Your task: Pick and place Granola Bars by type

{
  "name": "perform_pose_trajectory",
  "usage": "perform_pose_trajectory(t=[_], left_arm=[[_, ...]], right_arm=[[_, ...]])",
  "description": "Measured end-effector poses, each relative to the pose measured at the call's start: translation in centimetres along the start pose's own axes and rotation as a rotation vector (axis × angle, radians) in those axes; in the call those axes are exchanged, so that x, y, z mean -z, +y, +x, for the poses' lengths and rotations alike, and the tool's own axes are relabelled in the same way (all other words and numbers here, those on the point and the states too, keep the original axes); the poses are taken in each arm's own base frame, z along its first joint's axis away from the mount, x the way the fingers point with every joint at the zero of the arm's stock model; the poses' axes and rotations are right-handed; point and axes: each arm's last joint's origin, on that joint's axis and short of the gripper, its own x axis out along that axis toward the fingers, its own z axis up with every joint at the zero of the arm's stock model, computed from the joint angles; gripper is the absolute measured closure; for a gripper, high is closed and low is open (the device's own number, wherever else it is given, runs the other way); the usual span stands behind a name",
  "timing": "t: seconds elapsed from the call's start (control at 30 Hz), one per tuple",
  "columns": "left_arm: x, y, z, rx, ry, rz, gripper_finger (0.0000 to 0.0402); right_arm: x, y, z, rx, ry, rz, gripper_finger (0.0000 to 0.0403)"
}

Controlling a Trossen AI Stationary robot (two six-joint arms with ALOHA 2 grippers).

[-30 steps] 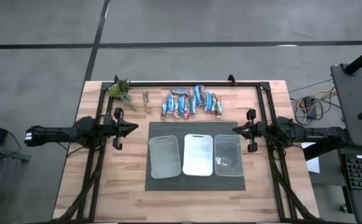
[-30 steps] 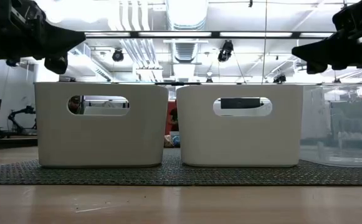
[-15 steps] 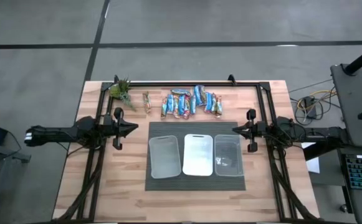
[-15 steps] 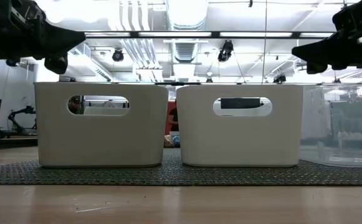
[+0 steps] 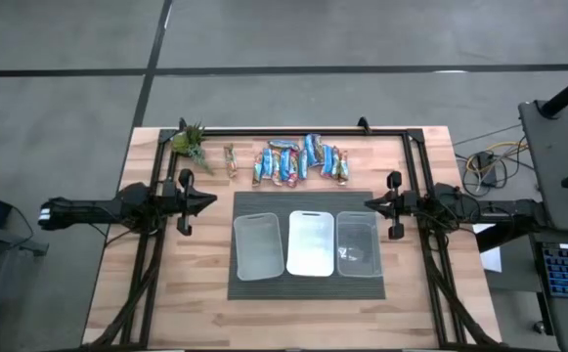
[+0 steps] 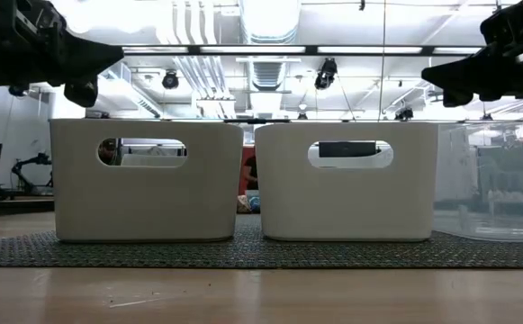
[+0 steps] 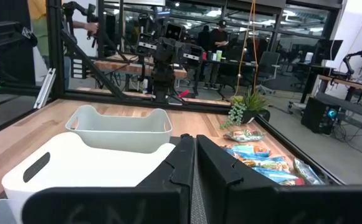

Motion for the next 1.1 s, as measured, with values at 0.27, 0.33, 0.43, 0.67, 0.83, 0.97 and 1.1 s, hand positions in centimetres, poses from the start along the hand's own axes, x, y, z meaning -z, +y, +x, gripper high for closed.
perform_pose_trajectory(t=[0.27, 0.33, 0.43, 0.67, 0.83, 0.97, 1.1], left_arm=[[0.00, 0.00, 0.00, 0.000, 0.000, 0.000, 0.0401], [0.00, 0.00, 0.00, 0.000, 0.000, 0.000, 0.0401], [0.00, 0.00, 0.00, 0.000, 0.000, 0.000, 0.0401], [0.00, 0.00, 0.00, 0.000, 0.000, 0.000, 0.0401], [0.00, 0.00, 0.00, 0.000, 0.000, 0.000, 0.0401], [0.00, 0.00, 0.00, 0.000, 0.000, 0.000, 0.0401], [0.00, 0.00, 0.00, 0.000, 0.000, 0.000, 0.0401]], right_arm=[[0.00, 0.00, 0.00, 0.000, 0.000, -0.001, 0.0394], [0.00, 0.00, 0.00, 0.000, 0.000, 0.001, 0.0394], [0.00, 0.00, 0.00, 0.000, 0.000, -0.017, 0.0394], [-0.02, 0.00, 0.00, 0.001, -0.001, -0.077, 0.0394], [-0.03, 0.00, 0.00, 0.001, -0.002, -0.072, 0.0394], [-0.04, 0.00, 0.00, 0.001, -0.004, -0.069, 0.0394], [-0.34, -0.03, -0.01, 0.004, -0.035, -0.069, 0.0394]])
